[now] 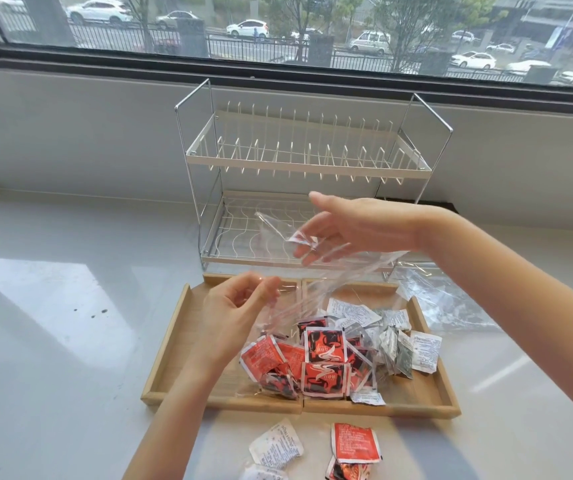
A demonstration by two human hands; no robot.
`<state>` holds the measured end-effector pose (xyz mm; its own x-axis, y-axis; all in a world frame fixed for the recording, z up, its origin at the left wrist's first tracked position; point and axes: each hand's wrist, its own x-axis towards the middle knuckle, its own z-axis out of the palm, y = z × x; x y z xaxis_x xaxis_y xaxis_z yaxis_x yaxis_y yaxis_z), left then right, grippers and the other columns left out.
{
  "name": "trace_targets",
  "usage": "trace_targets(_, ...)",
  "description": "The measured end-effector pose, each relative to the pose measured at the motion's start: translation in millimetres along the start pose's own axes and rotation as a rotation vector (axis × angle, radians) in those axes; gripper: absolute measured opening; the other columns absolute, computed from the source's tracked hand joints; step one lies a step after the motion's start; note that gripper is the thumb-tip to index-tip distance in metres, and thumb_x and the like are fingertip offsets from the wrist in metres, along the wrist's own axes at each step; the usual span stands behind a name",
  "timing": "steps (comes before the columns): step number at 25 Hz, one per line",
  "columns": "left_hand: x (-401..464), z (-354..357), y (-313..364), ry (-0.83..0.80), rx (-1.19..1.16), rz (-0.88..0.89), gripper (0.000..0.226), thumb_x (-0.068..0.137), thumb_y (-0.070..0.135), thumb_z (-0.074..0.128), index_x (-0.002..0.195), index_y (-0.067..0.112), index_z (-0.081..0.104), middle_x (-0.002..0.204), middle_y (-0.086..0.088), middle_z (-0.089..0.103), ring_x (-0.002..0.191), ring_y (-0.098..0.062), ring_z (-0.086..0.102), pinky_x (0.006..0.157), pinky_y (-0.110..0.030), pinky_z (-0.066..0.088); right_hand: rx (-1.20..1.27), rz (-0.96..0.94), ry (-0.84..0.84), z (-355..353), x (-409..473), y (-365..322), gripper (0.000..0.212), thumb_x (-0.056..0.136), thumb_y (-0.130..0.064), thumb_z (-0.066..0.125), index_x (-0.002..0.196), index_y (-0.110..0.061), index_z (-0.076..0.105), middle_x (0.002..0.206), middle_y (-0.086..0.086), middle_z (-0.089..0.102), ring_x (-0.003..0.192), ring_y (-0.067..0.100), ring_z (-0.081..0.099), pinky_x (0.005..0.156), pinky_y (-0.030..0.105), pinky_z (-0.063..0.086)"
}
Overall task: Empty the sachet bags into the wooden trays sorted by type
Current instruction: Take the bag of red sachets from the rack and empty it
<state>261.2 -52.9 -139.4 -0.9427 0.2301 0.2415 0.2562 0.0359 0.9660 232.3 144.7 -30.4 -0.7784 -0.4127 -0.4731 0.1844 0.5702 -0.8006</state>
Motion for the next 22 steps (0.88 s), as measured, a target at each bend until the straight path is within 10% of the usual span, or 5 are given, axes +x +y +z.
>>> trace_targets(7,3.9,-5.4,-4.6,0.023,0.017,-0.009,0.025,0.073,0.044,0.057,0.056,0.026,0.063,0.056,0.010,0.064,0.055,0.003,0.057,0.057,-0.004,0.040,-0.287,-0.098,0.054,-22.7,-23.9,1.4,0.012,0.087,-0.026,0.057,0.084,-0.023,0.068,0.077,-0.010,0.070,0.077,0.002,0.065,0.076,0.012,0.051)
trace_targets(12,6.4,-4.8,-3.8,0.042,0.017,-0.005,0.023,0.071,0.046,0.057,0.057,0.029,0.063,0.054,0.011,0.063,0.055,0.004,0.055,0.059,-0.004,0.040,-0.281,-0.281,0.326,-36.6,-35.0,-9.4,0.016,0.081,-0.040,0.059,0.085,-0.029,0.070,0.075,-0.015,0.070,0.071,-0.001,0.063,0.068,0.010,0.051)
trace_targets(16,5.8,-7.9,-3.6,0.045,0.012,0.023,0.022,0.071,0.045,0.057,0.058,0.029,0.064,0.057,0.010,0.065,0.056,0.004,0.057,0.059,-0.004,0.041,-0.418,0.007,0.073,-41.7,-37.6,4.2,0.057,0.075,-0.064,0.037,0.112,-0.029,0.063,0.110,-0.017,0.067,0.103,-0.003,0.060,0.098,0.021,0.044)
trace_targets(22,8.8,-10.0,-4.0,0.097,0.000,-0.008,0.024,0.071,0.045,0.057,0.056,0.026,0.063,0.053,0.010,0.062,0.053,0.003,0.054,0.057,-0.003,0.039,-0.336,0.017,-0.011,-58.2,-55.6,27.6,0.014,0.088,-0.021,0.055,0.084,-0.023,0.068,0.084,-0.009,0.070,0.084,0.006,0.064,0.086,0.022,0.049)
